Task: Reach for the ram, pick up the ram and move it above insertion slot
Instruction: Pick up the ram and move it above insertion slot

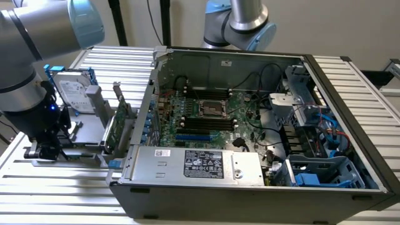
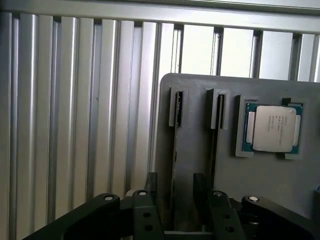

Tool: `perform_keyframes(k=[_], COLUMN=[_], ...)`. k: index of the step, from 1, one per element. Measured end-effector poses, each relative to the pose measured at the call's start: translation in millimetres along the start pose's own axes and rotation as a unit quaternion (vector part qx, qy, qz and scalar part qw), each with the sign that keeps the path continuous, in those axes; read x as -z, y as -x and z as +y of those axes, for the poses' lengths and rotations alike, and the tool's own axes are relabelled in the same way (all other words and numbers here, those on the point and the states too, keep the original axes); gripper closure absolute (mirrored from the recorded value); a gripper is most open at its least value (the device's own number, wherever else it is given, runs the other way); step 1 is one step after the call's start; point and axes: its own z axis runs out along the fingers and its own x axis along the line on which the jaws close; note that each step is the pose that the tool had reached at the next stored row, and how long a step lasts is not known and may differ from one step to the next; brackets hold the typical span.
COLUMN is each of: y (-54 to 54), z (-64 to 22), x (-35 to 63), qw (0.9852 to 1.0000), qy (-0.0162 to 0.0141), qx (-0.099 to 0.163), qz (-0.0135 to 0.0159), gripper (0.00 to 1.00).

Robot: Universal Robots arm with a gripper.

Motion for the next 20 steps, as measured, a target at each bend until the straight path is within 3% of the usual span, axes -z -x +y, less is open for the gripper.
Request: perform_keyframes(k=[9,15,20], y=[-0.4,-0.4,-0.4], z=[-0.3,-0.5,-0.7], x=[-8.2,-9.9,-11.3], qw=[1.0,1.0,1.0], qy=[0.0001,0.0,0.0], qx=[0.002,0.002,0.002], qz=[0.0001,0.0,0.0], gripper=[0.58,0.79,0.79])
